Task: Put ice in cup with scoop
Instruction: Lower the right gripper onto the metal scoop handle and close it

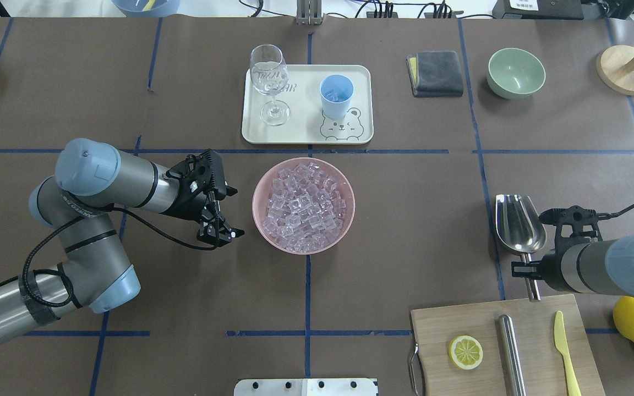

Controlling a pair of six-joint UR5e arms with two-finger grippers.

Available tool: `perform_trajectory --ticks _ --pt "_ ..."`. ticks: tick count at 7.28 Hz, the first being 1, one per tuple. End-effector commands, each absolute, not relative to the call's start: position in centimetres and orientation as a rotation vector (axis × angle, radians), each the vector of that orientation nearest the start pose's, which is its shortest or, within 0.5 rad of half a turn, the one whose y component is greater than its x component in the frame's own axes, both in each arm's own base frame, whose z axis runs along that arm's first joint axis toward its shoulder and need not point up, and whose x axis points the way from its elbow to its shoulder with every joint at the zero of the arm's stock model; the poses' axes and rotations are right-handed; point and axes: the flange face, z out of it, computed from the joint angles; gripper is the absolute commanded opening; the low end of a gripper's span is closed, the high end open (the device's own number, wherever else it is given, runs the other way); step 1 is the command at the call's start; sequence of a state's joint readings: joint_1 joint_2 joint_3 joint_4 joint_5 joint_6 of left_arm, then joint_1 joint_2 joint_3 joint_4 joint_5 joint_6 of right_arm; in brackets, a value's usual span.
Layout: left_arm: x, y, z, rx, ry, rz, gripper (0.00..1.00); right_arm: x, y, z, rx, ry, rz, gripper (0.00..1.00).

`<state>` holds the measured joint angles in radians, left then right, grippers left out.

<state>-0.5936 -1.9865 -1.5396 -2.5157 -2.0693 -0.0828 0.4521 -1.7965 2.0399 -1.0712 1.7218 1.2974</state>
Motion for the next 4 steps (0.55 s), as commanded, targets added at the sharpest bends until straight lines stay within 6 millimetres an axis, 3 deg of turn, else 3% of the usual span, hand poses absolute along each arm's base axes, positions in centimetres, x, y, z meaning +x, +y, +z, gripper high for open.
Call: perform_trajectory --ticks 1,2,4 --pt "48.4 -43.3 32.8 0.962 1.077 1.069 1.0 -32.5 -29.0 46.6 0.157 -0.78 0.066 0.0" --pt "48.3 -43.4 32.9 0.961 1.075 1.068 1.0 -31.2 -29.1 43.7 0.21 -0.819 -0.008 0.0" --pt "48.3 -43.4 32.9 0.964 1.077 1.068 1.0 -27.1 -31.1 39.7 0.194 -0.919 0.016 0.0"
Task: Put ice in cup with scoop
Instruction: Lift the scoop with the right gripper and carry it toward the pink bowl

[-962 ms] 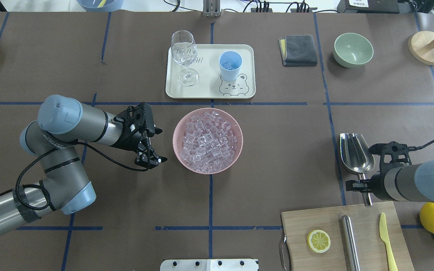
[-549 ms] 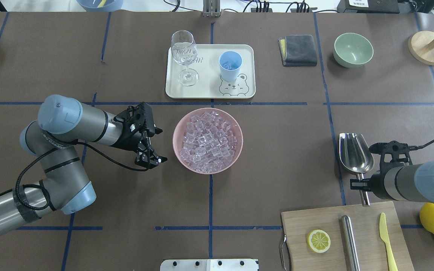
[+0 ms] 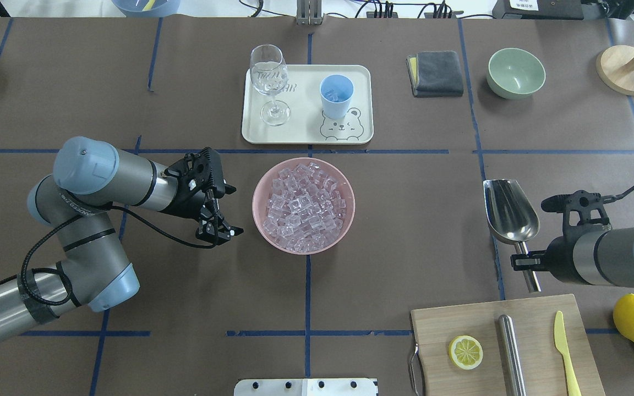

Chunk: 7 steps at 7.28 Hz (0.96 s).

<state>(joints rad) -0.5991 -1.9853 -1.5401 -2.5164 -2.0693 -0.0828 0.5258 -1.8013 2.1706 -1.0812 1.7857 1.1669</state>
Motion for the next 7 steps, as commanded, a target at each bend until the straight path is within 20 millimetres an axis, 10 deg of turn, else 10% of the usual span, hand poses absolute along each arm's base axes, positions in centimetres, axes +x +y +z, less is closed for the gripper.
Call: perform_trajectory --ticks 1,3,5,7 --pt "48.3 -43.4 32.9 0.964 1.077 1.068 1.0 -26.8 -31.3 37.8 0.218 -0.964 -0.083 0.0" --pt "48.3 -43.3 32.9 0.965 1.075 1.067 1.0 -28.8 -33.1 33.6 0.35 -0.958 -0.293 0.0" --pt "48.5 -43.4 32.8 0.975 1.064 1.061 1.0 -33.9 -36.1 22.5 0.333 -0.843 -0.456 0.0" --pt "48.6 -43.3 32.9 0.973 1.064 1.062 1.0 -36.5 -35.8 16.2 0.326 -0.73 -0.566 0.0"
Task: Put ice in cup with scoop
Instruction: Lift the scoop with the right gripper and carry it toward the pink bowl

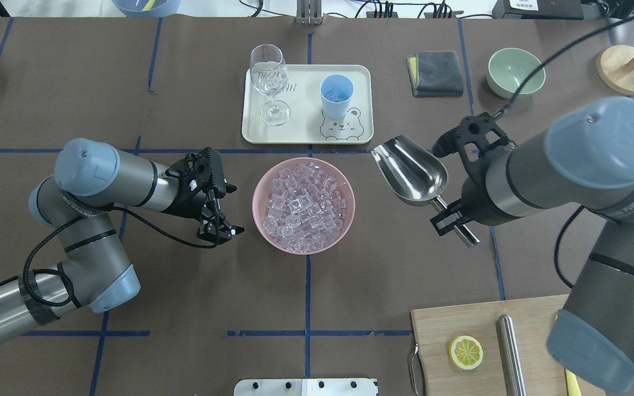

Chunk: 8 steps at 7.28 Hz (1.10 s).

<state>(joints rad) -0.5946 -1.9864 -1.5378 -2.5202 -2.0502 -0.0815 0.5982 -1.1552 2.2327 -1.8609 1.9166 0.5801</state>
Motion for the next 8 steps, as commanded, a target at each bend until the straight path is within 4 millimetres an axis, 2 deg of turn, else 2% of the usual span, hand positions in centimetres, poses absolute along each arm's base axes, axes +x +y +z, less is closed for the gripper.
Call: perform_trajectory --ticks 1,3,6,8 --pt "48.6 -43.3 32.9 0.973 1.064 1.062 1.0 -37.2 -35.9 15.9 0.33 -0.719 -0.597 0.0" --pt "48.7 -43.3 32.8 0.973 1.066 1.063 1.0 -38.4 -35.1 15.2 0.305 -0.743 -0.582 0.0" --pt "48.7 -43.2 32.8 0.972 1.067 1.063 1.0 -38.2 -34.5 14.0 0.318 -0.83 -0.582 0.0" --pt "48.8 -43.2 32.9 0.97 1.067 1.063 1.0 -39.2 -34.9 15.2 0.263 -0.762 -0.586 0.0"
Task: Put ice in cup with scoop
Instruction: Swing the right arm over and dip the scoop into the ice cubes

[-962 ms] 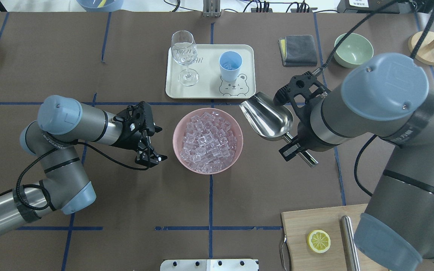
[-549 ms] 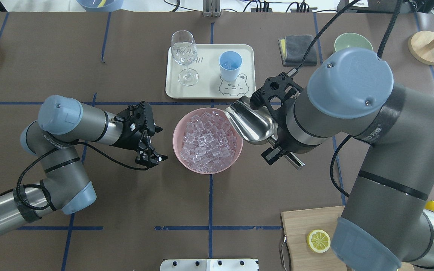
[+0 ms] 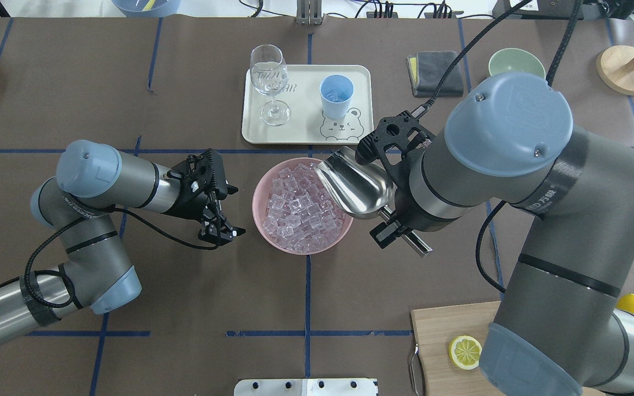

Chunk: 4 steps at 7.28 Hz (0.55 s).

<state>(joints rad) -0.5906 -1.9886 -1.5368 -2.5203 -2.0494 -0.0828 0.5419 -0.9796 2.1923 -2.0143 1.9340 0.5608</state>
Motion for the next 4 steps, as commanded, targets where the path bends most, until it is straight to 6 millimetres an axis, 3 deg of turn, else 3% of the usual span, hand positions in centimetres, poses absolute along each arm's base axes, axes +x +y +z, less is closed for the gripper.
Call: perform_trajectory --ticks 1,4 --pt "48.8 -43.2 32.8 0.971 1.068 1.065 1.0 -39.8 -35.1 15.8 0.259 -0.733 -0.626 0.0" --pt "48.8 -43.1 32.8 0.972 1.069 1.065 1.0 -42.9 -38.1 10.1 0.178 -0.434 -0.924 0.0"
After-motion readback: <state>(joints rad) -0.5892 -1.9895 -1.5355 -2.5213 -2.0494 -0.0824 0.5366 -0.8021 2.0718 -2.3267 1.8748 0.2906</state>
